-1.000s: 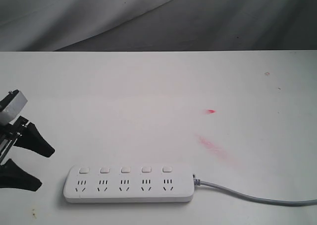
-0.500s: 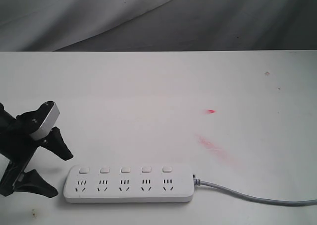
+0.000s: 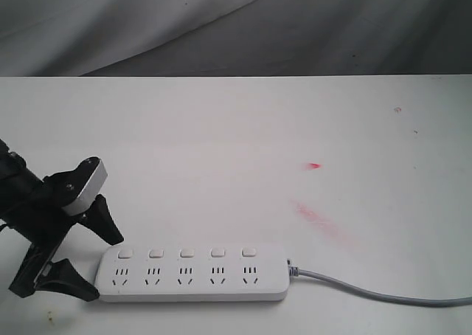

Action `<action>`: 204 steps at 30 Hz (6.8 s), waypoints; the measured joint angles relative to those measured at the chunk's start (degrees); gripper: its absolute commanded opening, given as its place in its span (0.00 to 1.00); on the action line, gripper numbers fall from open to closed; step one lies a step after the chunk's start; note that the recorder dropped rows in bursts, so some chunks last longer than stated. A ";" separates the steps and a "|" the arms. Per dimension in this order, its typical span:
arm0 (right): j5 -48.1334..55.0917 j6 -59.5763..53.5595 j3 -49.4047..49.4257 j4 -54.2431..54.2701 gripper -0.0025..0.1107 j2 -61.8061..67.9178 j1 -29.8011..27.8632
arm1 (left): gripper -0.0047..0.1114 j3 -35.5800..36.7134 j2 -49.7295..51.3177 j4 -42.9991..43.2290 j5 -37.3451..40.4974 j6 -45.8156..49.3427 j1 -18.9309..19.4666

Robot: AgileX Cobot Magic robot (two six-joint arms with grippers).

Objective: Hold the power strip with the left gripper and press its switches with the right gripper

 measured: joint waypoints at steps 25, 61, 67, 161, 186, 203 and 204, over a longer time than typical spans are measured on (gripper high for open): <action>0.00 0.00 0.00 0.00 0.02 0.00 0.00 | 0.73 0.00 2.91 -1.90 -0.47 0.00 -0.18; 0.00 0.00 0.00 0.00 0.02 0.00 0.00 | 0.58 0.00 2.91 -1.56 -1.85 0.00 -0.18; 0.00 0.00 0.00 0.00 0.02 0.00 0.00 | 0.58 0.00 2.91 -1.56 -1.85 0.00 -0.18; 7.46 -74.94 -65.43 54.92 0.02 102.18 38.98 | 0.58 0.00 2.91 -1.56 -1.85 0.00 -0.18; 14.99 -117.98 -65.56 94.21 0.51 111.69 38.98 | 0.58 0.00 2.91 -1.56 -1.85 0.00 -0.18; 14.00 -117.48 -65.56 94.84 0.53 116.50 42.39 | 0.58 0.00 2.91 -1.56 -1.85 0.00 -0.18; 14.00 -117.48 -65.56 94.84 0.53 116.61 42.54 | 0.58 0.00 2.91 -1.56 -1.85 0.00 -0.18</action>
